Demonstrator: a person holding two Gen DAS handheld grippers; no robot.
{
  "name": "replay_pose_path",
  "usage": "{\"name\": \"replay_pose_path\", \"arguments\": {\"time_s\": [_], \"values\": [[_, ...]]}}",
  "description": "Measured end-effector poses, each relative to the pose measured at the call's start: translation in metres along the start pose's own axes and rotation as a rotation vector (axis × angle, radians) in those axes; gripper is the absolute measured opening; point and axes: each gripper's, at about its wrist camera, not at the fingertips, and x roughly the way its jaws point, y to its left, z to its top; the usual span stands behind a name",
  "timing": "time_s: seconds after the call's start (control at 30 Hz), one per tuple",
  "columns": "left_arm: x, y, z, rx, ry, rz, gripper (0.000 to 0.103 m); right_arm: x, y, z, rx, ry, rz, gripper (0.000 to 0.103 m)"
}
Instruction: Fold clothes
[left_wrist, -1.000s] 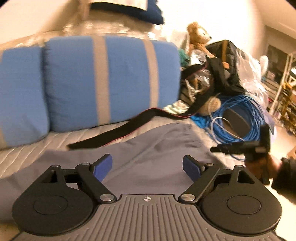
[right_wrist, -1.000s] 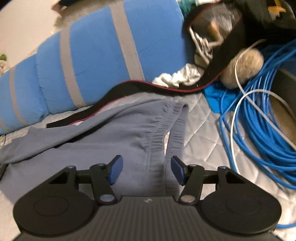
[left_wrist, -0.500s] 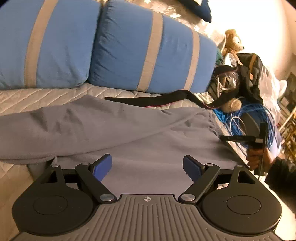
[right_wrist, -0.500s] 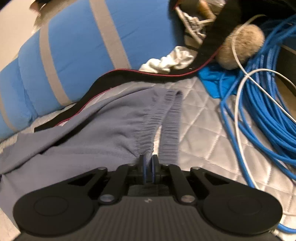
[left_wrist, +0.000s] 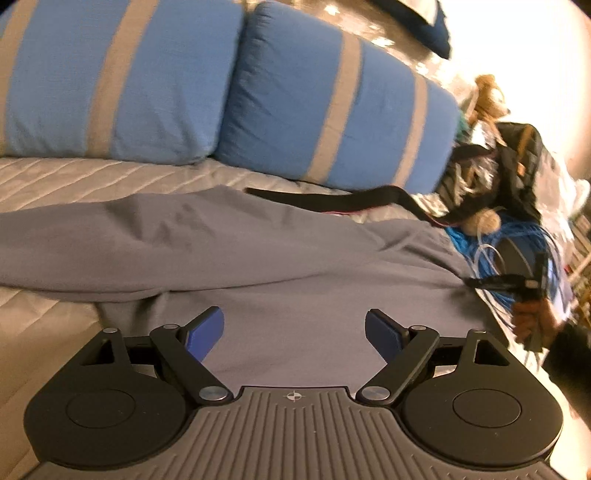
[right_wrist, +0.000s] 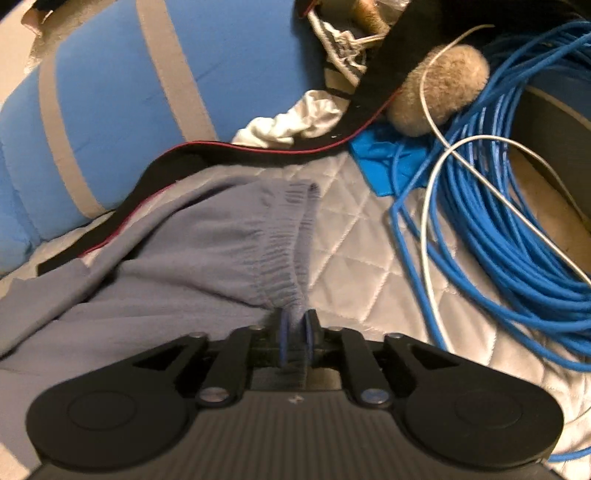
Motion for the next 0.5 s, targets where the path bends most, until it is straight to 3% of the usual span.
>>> {"name": "replay_pose_path", "arguments": {"time_s": [0.07, 0.17, 0.37, 0.5], "values": [[-0.002, 0.009, -0.001, -0.024, 0.007, 0.033, 0.084, -0.012, 0.007, -0.001, -0.018, -0.001, 0.014, 0.049], [-0.003, 0.018, -0.003, -0.038, 0.010, 0.083, 0.084, -0.033, 0.021, -0.003, -0.076, -0.019, 0.043, 0.067], [-0.008, 0.020, -0.008, -0.017, 0.010, 0.148, 0.084, -0.077, 0.047, -0.015, -0.190, -0.043, 0.039, 0.081], [-0.009, 0.025, -0.014, 0.012, -0.002, 0.207, 0.084, -0.100, 0.058, -0.029, -0.304, -0.054, -0.036, 0.086]]}}
